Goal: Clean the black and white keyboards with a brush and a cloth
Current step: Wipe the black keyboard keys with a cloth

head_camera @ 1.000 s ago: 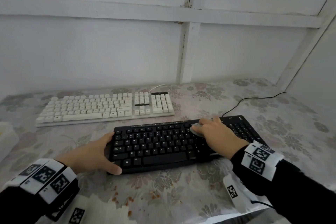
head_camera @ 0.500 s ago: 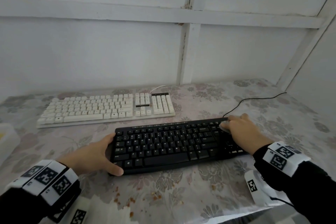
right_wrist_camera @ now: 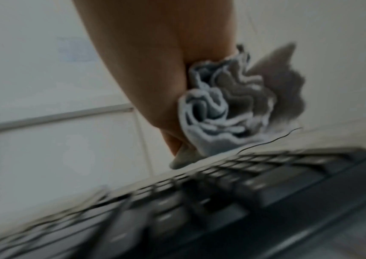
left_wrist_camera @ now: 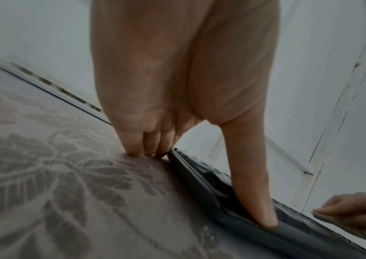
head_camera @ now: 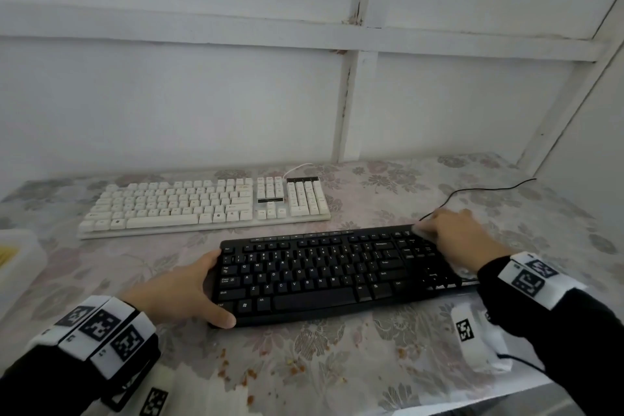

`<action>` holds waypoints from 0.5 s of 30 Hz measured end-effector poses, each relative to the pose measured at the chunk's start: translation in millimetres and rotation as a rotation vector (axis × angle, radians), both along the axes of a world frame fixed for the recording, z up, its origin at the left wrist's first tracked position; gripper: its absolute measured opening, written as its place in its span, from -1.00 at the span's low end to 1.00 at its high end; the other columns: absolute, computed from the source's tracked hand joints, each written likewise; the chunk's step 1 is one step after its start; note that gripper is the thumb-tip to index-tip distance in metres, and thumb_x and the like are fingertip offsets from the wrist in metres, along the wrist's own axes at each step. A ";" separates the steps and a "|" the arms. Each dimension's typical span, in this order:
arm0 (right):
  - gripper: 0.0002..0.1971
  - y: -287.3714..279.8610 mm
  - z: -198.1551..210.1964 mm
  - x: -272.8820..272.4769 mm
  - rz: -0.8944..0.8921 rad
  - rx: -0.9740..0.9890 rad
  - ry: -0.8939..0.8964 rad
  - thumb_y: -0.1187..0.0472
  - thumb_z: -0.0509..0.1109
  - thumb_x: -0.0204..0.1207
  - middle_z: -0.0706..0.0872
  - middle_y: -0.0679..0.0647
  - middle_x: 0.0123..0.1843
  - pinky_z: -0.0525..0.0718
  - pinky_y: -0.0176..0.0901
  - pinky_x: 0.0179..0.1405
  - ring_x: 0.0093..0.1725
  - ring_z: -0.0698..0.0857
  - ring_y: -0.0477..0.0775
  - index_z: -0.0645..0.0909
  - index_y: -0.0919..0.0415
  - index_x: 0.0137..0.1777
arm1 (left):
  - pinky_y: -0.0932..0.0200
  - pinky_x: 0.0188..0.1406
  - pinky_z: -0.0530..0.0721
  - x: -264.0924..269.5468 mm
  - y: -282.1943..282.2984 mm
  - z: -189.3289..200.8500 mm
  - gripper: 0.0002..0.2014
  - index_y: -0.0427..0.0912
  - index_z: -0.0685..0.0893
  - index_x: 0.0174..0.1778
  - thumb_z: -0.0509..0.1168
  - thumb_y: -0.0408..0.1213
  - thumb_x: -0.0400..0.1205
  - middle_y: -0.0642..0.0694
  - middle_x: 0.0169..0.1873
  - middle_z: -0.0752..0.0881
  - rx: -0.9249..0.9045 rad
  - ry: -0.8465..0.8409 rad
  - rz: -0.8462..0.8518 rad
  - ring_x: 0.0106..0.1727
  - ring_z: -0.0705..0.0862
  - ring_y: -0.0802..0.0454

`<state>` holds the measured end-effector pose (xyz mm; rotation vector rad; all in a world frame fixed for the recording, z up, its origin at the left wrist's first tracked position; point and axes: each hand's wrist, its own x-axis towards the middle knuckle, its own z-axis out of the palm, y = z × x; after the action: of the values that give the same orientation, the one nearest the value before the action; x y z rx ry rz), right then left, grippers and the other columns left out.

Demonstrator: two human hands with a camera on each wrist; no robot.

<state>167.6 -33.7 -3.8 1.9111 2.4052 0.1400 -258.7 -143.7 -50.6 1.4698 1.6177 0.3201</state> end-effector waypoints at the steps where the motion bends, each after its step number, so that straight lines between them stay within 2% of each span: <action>1: -0.80 -6.1 -4.1 -8.9 0.075 -0.005 0.044 0.31 0.22 0.63 0.51 0.00 -0.09 0.47 -0.06 -0.01 -0.10 0.48 0.16 0.65 0.06 -0.03 | -0.05 0.47 0.46 -0.7 0.2 -0.9 0.39 0.27 0.10 0.59 0.72 0.17 -0.16 0.26 0.37 0.51 0.003 -0.005 0.000 0.40 0.51 0.12; 4: -0.76 -18.7 -18.6 -17.5 0.179 0.031 0.022 0.37 0.13 0.65 0.44 -0.02 -0.05 0.31 -0.12 -0.08 -0.16 0.37 0.10 0.55 0.03 0.04 | -0.05 0.47 0.47 -1.5 0.3 -3.7 0.37 0.29 0.11 0.58 0.73 0.14 -0.14 0.27 0.36 0.52 0.005 -0.022 0.003 0.40 0.51 0.13; 7: -0.79 -17.4 -18.0 3.3 0.116 0.056 -0.035 0.30 0.14 0.67 0.50 -0.03 -0.02 0.32 -0.13 -0.07 -0.14 0.41 0.10 0.51 -0.04 0.05 | -0.06 0.47 0.47 -1.4 0.9 -4.6 0.36 0.28 0.15 0.57 0.74 0.13 -0.16 0.28 0.36 0.52 0.011 -0.042 0.005 0.40 0.51 0.14; 9: -0.77 -15.2 -9.9 18.4 0.065 0.025 -0.106 0.30 0.15 0.66 0.49 -0.06 -0.07 0.27 -0.15 -0.07 -0.20 0.46 0.03 0.52 -0.09 0.01 | -0.06 0.48 0.46 -1.9 1.5 -4.7 0.37 0.27 0.12 0.58 0.74 0.13 -0.16 0.27 0.38 0.51 0.005 -0.039 0.006 0.40 0.50 0.14; 12: -0.68 -13.0 -1.3 34.9 -0.037 0.009 -0.183 0.37 0.12 0.62 0.47 -0.04 -0.07 0.25 -0.20 -0.08 -0.34 0.28 -0.08 0.58 -0.06 0.11 | -0.05 0.50 0.44 -1.6 2.0 -5.8 0.43 0.21 0.05 0.63 0.74 0.13 -0.15 0.25 0.43 0.45 0.003 -0.033 0.003 0.44 0.47 0.13; 15: -0.61 -9.2 6.2 39.7 -0.117 -0.027 -0.226 0.39 0.08 0.63 0.46 -0.01 -0.05 0.30 -0.20 -0.09 -0.22 0.36 0.04 0.60 -0.03 0.24 | -0.06 0.51 0.42 0.2 1.5 -4.2 0.39 0.22 0.10 0.59 0.75 0.09 -0.15 0.26 0.41 0.46 -0.002 -0.054 0.008 0.44 0.46 0.12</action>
<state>207.3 -42.9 2.4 1.9043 2.1354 0.2976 -258.5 -142.2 -54.8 1.4418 1.5809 0.3595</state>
